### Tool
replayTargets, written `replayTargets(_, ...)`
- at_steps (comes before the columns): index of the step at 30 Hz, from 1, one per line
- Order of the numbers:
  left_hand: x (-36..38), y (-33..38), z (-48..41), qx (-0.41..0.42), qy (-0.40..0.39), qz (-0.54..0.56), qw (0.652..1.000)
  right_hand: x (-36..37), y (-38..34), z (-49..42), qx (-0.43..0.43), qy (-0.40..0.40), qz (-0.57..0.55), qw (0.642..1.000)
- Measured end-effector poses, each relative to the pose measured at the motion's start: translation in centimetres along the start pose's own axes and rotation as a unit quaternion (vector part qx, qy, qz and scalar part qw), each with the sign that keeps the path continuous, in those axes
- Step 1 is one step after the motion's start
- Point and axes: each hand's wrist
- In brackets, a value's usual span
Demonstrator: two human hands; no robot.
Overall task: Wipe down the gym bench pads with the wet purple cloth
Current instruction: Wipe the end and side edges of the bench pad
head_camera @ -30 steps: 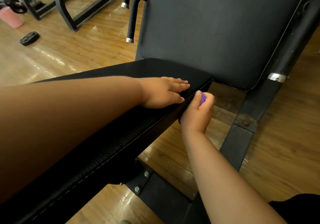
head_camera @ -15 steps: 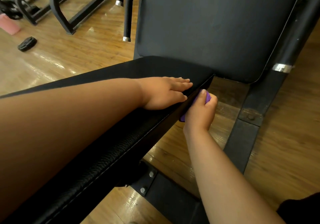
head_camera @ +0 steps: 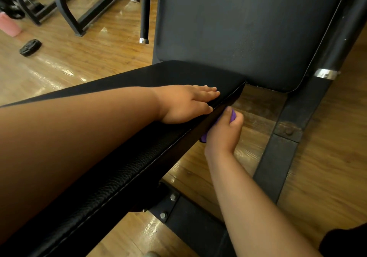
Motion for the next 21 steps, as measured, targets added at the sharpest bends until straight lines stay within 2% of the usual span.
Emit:
replayTargets(3, 0.0, 0.1, 0.0, -0.002, -0.002, 0.003, 1.000, 0.5, -0.8, -2.9, -0.007, 0.018, 0.020, 1.000)
replayTargets(9, -0.1, 0.1, 0.0, -0.002, -0.006, 0.002, 1.000, 0.3, -0.6, -1.4, 0.128, 0.007, -0.091, 0.988)
replayTargets(15, 0.0, 0.0, 0.0, 0.001, -0.012, -0.001, 1.000, 0.9, -1.1, -4.6, 0.108, 0.038, -0.075, 0.991)
replayTargets(18, -0.4, 0.1, -0.2, -0.004, -0.008, -0.013, 1.000, 0.8, -0.7, -3.6, 0.100, 0.028, -0.072, 0.992)
replayTargets(21, -1.3, 0.8, -1.6, -0.014, 0.043, -0.058, 0.997, 0.2, -0.5, -2.0, -0.003, 0.014, -0.002, 1.000)
Point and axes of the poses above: each hand's wrist, its own z-axis away from the middle knuckle, its own x-axis out of the palm, y = z × x, and after that the axes turned 11 degrees about -x, right-handed
